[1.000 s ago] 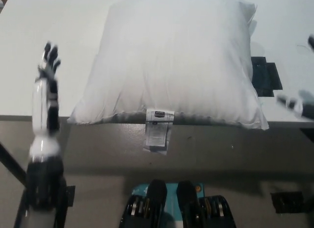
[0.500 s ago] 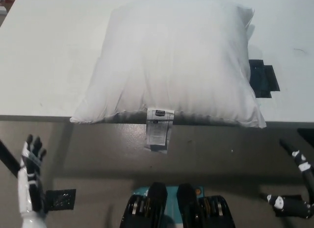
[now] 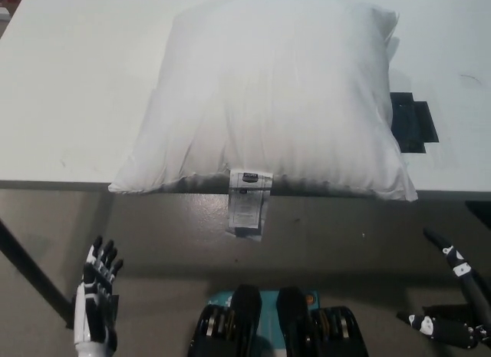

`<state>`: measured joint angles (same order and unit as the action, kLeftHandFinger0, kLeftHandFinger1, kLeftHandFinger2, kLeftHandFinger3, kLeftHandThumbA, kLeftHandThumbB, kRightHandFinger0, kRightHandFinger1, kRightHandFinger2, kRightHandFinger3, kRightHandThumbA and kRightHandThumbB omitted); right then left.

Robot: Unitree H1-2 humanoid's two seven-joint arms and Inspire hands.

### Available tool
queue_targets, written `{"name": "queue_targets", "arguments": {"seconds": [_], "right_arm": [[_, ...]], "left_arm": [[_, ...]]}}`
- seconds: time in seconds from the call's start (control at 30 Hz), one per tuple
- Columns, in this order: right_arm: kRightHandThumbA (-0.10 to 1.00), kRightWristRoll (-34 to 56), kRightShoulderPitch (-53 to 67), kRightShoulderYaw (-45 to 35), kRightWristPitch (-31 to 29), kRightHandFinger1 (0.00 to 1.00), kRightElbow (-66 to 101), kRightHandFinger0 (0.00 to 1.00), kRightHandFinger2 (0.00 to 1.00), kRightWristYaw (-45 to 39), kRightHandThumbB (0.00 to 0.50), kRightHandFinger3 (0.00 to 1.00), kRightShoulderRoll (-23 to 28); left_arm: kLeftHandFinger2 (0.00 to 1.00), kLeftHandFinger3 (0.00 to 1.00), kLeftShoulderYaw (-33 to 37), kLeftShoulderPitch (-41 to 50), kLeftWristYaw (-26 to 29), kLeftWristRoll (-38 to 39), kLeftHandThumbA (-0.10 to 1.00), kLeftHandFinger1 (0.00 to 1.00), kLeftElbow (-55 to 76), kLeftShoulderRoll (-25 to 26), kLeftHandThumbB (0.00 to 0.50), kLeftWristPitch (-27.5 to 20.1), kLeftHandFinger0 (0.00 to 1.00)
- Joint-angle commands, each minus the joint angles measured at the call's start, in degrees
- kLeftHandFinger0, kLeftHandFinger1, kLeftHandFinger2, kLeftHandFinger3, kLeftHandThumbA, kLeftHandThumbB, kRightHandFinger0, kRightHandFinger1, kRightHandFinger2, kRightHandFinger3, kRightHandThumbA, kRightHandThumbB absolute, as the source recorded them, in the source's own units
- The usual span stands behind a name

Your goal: The robot uses both hands to lift the pillow and then drops it on the table

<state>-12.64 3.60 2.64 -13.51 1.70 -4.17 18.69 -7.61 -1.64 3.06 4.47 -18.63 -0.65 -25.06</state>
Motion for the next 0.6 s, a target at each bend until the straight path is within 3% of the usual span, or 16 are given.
{"name": "queue_targets", "arguments": {"seconds": [0.0,0.03,0.27,0.43,0.57], "right_arm": [[1.00,-0.25,-1.79,-0.29,2.09,1.00,0.70,1.00,1.00,-0.77,0.196,1.00,0.31],[1.00,1.61,-1.87,-0.53,2.54,1.00,0.69,1.00,1.00,-1.32,0.218,1.00,0.13],[1.00,1.10,-2.30,-0.48,2.68,1.00,0.87,1.00,1.00,-1.40,0.227,1.00,0.23],[1.00,1.54,-2.11,-0.49,2.92,1.00,1.18,1.00,1.00,-1.64,0.193,1.00,0.12],[1.00,0.81,-1.92,-0.52,3.20,1.00,1.21,1.00,1.00,-1.20,0.201,1.00,-0.07]], "left_arm": [[1.00,1.00,0.45,-1.20,-1.11,-2.60,1.00,1.00,0.92,0.88,0.111,-1.87,1.00],[1.00,1.00,0.54,-1.22,-0.60,-3.12,1.00,1.00,1.00,0.95,0.122,-1.87,1.00],[1.00,1.00,0.52,-1.26,-0.52,-3.40,1.00,1.00,0.85,1.02,0.140,-1.87,1.00],[1.00,1.00,0.49,-1.13,0.07,-3.80,1.00,1.00,0.57,0.99,0.131,-1.87,1.00],[1.00,1.00,0.98,-0.82,0.35,-4.32,1.00,1.00,1.02,1.20,0.127,-1.87,1.00]]}}
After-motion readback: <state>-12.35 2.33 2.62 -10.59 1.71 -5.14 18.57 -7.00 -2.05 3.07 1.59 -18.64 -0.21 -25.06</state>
